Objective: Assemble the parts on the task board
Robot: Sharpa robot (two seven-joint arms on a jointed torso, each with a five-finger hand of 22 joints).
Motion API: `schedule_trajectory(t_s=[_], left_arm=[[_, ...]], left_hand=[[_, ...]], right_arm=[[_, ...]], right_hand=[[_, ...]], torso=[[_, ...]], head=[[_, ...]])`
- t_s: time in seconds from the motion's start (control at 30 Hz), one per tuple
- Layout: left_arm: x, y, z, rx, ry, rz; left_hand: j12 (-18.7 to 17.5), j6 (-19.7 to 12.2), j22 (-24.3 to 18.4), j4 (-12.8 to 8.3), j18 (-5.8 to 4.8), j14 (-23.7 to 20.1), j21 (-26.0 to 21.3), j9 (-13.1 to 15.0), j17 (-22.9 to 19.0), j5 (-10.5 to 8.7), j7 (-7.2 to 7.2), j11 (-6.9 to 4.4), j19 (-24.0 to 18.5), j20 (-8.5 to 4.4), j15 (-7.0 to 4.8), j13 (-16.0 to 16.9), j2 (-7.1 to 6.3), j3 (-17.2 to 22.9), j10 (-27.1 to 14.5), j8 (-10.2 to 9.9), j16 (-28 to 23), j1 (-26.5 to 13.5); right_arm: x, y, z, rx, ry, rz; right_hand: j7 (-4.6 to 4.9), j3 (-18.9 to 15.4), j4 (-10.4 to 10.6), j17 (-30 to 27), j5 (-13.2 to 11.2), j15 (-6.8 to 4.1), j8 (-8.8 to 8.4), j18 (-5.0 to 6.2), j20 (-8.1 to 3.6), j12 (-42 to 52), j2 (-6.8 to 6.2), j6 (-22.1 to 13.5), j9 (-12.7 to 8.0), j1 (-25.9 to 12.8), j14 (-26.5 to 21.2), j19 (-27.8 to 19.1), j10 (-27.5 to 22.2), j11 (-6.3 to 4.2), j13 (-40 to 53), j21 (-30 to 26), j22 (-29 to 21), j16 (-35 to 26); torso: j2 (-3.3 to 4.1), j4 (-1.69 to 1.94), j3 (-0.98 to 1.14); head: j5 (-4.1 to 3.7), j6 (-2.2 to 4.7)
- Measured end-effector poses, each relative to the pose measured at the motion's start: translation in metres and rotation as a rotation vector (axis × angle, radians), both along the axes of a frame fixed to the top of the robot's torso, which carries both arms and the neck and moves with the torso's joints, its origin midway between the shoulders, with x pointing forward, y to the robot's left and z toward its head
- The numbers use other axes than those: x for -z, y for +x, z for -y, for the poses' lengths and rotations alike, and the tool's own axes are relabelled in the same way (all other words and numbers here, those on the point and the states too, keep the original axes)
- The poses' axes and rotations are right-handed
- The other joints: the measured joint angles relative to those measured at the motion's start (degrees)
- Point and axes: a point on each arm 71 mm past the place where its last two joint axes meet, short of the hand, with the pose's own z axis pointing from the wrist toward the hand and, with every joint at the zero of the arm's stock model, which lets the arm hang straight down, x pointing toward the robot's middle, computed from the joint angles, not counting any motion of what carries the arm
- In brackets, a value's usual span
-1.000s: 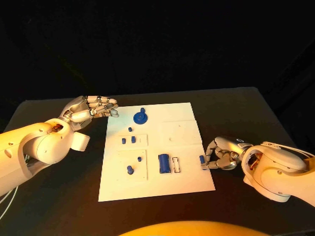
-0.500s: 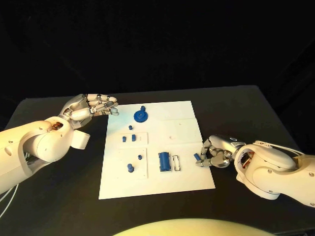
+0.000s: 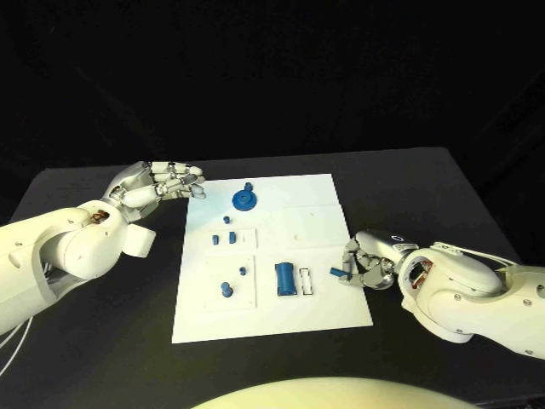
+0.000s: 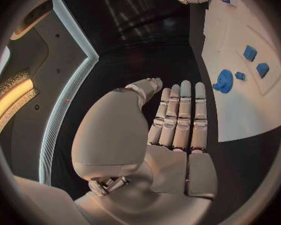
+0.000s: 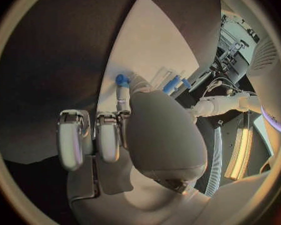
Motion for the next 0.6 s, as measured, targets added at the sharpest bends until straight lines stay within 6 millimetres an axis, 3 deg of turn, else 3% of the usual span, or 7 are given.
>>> schedule_trajectory(t_s=[0.03,0.1,0.2,0.3,0.33,0.43,0.6], left_arm=[[0.000,0.000,0.000,0.000,0.000,0.000],[0.000,0.000,0.000,0.000,0.000,0.000],[0.000,0.000,-0.001,-0.001,0.000,0.000],[0.000,0.000,-0.001,-0.001,0.001,0.000],[0.000,0.000,-0.001,-0.002,0.001,0.000],[0.000,0.000,-0.001,-0.002,0.001,-0.001],[0.000,0.000,-0.001,-0.001,0.002,-0.003]], left_hand=[[0.0,0.0,0.0,0.0,0.00,0.0,0.0,0.0,0.0,0.00,0.00,0.00,0.0,0.00,0.00,0.0,0.00,0.0,0.0,0.0,0.0,0.0],[0.0,0.0,0.0,0.0,0.00,0.0,0.0,0.0,0.0,0.00,0.00,0.00,0.0,0.00,0.00,0.0,0.00,0.0,0.0,0.0,0.0,0.0],[0.0,0.0,0.0,0.0,0.00,0.0,0.0,0.0,0.0,0.00,0.00,0.00,0.0,0.00,0.00,0.0,0.00,0.0,0.0,0.0,0.0,0.0],[0.0,0.0,0.0,0.0,0.00,0.0,0.0,0.0,0.0,0.00,0.00,0.00,0.0,0.00,0.00,0.0,0.00,0.0,0.0,0.0,0.0,0.0],[0.0,0.0,0.0,0.0,0.00,0.0,0.0,0.0,0.0,0.00,0.00,0.00,0.0,0.00,0.00,0.0,0.00,0.0,0.0,0.0,0.0,0.0],[-0.2,0.0,-0.1,0.0,0.00,0.0,-0.3,0.0,0.1,0.00,0.00,0.00,0.0,0.00,0.00,0.0,0.00,0.0,0.0,0.0,-0.2,0.0],[-0.2,0.0,-0.1,0.0,0.00,0.0,-0.3,0.1,0.2,0.00,0.00,0.00,0.0,0.00,0.00,0.1,0.00,0.0,0.0,0.0,-0.2,0.0]], right_arm=[[0.000,0.000,0.000,0.000,-0.002,0.002],[0.000,-0.001,-0.001,0.000,-0.004,0.005],[0.000,-0.002,-0.002,0.005,0.000,0.006],[-0.001,-0.005,-0.003,0.010,0.012,0.006],[-0.002,-0.006,-0.004,0.011,0.018,0.005],[-0.002,-0.010,-0.009,0.014,0.041,-0.002],[-0.006,-0.012,-0.017,0.025,0.098,-0.011]], right_hand=[[0.00,0.2,0.1,0.0,0.0,0.00,0.00,0.00,0.00,0.0,-0.25,0.0,0.0,-0.3,0.0,0.0,0.0,0.00,0.0,0.0,0.0,0.0],[0.00,4.9,-1.6,0.0,0.0,0.00,0.00,0.00,0.00,0.0,-2.40,0.0,0.0,-2.5,0.0,0.0,0.0,0.00,0.0,0.0,0.0,0.0],[-0.18,9.2,-4.4,0.0,0.0,0.00,-0.21,0.00,0.00,0.0,-3.25,0.2,-0.2,-5.2,0.0,0.0,0.0,0.00,0.0,1.0,0.0,0.0],[-0.34,12.1,-6.7,0.0,0.0,0.00,0.16,0.00,0.00,0.0,-3.62,0.3,-7.7,-6.3,0.0,0.0,0.0,0.00,0.0,1.2,0.0,0.0],[-0.34,14.4,-8.9,0.0,0.0,0.00,0.14,0.00,0.00,0.0,-3.75,0.3,-8.0,-6.9,0.0,0.0,0.0,0.01,0.0,1.4,0.0,0.0],[-0.34,17.4,-11.3,0.0,-0.3,0.00,0.12,-0.78,0.00,0.2,-4.02,0.3,-8.5,-8.5,0.0,0.0,0.0,0.01,0.0,2.0,0.0,0.0],[-0.36,18.4,-11.8,0.0,-0.4,0.00,0.67,-0.90,0.01,0.5,-3.90,0.3,-7.7,-9.7,0.0,0.0,0.0,0.00,0.0,2.7,0.0,0.0]], torso=[[-0.01,0.00,0.00],[-0.03,0.00,0.00],[-0.04,-0.04,0.01],[-0.05,-0.06,0.01],[-0.05,-0.05,0.01],[-0.05,-0.05,0.01],[-0.03,-0.05,0.03]], head=[[0.02,0.00],[0.13,0.00],[0.26,0.01],[0.27,0.01],[0.27,0.02],[0.31,0.03],[0.39,0.00]])
